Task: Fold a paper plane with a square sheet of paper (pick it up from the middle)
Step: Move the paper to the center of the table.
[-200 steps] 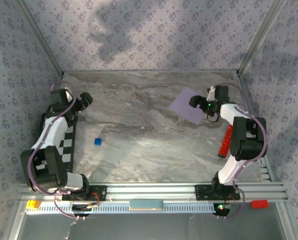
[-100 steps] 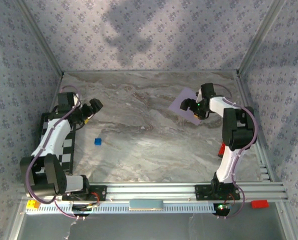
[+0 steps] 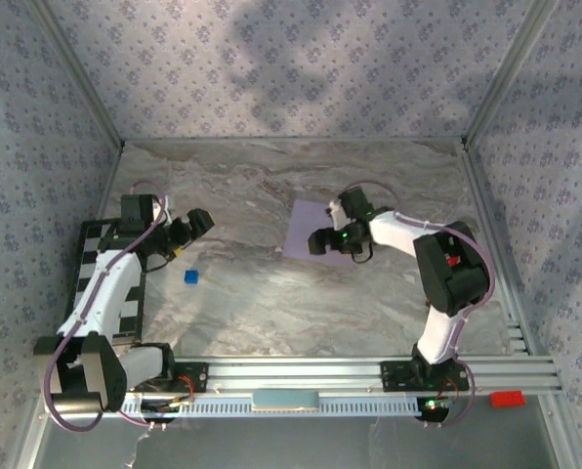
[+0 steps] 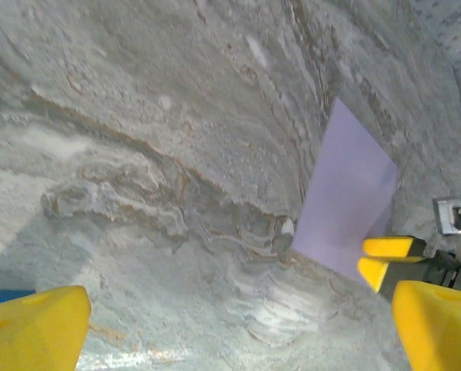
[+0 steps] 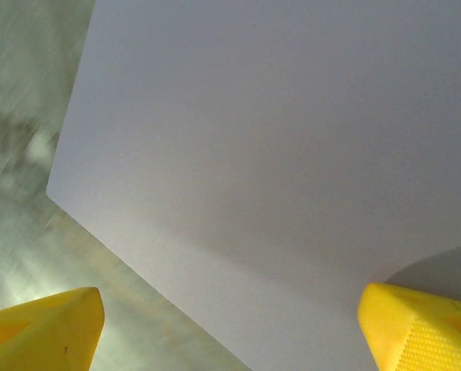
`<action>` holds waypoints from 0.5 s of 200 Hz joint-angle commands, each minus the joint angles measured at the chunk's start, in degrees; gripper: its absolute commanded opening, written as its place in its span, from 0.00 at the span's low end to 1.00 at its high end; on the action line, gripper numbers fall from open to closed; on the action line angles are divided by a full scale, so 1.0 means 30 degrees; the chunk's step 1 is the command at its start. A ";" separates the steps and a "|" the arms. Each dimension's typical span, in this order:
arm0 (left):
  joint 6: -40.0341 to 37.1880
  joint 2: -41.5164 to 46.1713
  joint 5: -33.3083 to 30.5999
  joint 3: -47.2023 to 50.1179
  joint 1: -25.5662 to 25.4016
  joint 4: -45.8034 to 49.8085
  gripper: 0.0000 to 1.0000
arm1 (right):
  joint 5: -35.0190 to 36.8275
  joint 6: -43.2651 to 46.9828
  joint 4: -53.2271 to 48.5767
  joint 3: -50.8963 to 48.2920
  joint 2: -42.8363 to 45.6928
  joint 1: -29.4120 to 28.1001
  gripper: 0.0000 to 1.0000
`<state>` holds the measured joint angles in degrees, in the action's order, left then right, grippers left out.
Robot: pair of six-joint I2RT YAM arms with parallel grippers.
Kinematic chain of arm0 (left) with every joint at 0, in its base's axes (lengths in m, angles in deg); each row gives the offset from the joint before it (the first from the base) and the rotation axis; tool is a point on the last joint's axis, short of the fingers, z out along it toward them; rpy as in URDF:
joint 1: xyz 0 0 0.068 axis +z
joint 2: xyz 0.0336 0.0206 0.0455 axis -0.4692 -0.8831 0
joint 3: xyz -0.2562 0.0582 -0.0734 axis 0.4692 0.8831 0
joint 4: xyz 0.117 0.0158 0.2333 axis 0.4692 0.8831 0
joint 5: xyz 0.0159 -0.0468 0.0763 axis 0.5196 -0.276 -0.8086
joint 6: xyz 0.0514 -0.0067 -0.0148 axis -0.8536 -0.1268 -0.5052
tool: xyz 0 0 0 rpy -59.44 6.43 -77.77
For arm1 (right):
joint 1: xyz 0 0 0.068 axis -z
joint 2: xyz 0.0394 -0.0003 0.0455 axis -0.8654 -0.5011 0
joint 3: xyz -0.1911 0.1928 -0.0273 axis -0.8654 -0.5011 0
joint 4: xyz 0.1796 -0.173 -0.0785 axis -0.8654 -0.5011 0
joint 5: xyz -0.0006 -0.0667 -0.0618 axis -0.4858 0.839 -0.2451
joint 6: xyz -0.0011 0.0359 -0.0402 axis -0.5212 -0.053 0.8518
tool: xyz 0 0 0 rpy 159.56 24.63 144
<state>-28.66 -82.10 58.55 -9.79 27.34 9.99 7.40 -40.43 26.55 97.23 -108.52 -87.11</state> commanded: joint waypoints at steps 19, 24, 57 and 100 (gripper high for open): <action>-0.0143 0.0464 0.0295 0.0651 -0.1056 0.0351 0.98 | -0.0591 -0.2680 0.0229 -0.2975 0.0211 -0.3687 0.89; -0.0061 0.0452 0.0199 0.0716 -0.1248 0.0269 0.98 | -0.0564 -0.3086 0.0594 -0.3181 0.0371 -0.4043 0.89; 0.0201 0.0159 -0.0116 0.0815 -0.2334 -0.0104 0.94 | -0.0349 -0.5029 0.2528 -0.3544 0.1487 -0.6350 0.90; -0.0248 -0.1071 -0.0767 -0.0298 -0.4004 0.0336 0.85 | 0.1888 -0.6202 0.3666 -0.3520 0.4391 -0.7285 0.92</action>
<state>-28.40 -83.43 57.81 -7.45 17.92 10.51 7.56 -54.13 36.69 88.42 -101.59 -108.92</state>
